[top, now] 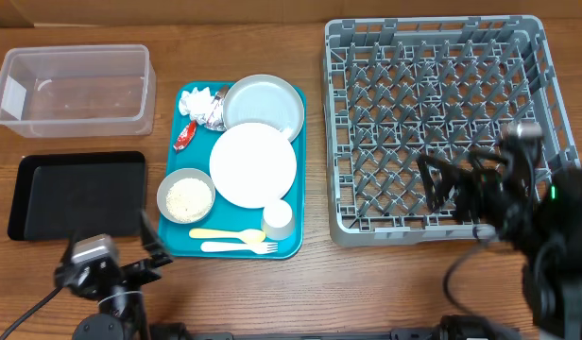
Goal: Sort waste into correct bins and load items into the dishwasher rack
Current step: 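Reach the right gripper to the white cup and grasp it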
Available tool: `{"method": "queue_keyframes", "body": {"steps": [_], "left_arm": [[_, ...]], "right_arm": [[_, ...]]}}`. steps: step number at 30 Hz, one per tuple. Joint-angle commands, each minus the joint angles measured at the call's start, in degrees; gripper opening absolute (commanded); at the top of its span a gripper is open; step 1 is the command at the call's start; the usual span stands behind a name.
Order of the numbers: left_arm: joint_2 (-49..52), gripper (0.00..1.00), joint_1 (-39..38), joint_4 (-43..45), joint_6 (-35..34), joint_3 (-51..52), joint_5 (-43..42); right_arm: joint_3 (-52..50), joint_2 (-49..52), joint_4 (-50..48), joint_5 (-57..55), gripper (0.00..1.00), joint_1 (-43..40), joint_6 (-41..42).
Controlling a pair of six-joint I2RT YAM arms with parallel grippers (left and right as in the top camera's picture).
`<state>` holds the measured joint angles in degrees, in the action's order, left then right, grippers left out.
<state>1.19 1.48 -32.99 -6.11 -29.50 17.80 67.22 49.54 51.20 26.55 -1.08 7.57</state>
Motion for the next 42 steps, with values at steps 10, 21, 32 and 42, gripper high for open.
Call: {"method": "queue_keyframes", "body": {"steps": [10, 21, 32, 42], "left_arm": [[24.02, 1.00, 0.02, -9.33, 4.66, -15.69, 4.61], [47.67, 1.00, 16.26, -13.25, 12.79, -35.06, -8.41], [52.94, 1.00, 33.31, -12.70, 14.73, -35.17, -21.44], [54.64, 1.00, 33.33, -14.21, 14.73, -35.17, -21.44]], "right_arm": [[8.76, 20.22, -4.68, 19.80, 1.00, 9.70, 4.87], [8.74, 32.06, 3.72, -13.75, 1.00, 43.36, 8.15], [8.59, 47.47, -0.50, -21.09, 0.89, 51.36, 10.51], [8.59, 53.16, -3.06, -22.05, 0.93, 53.44, 12.04]]}}
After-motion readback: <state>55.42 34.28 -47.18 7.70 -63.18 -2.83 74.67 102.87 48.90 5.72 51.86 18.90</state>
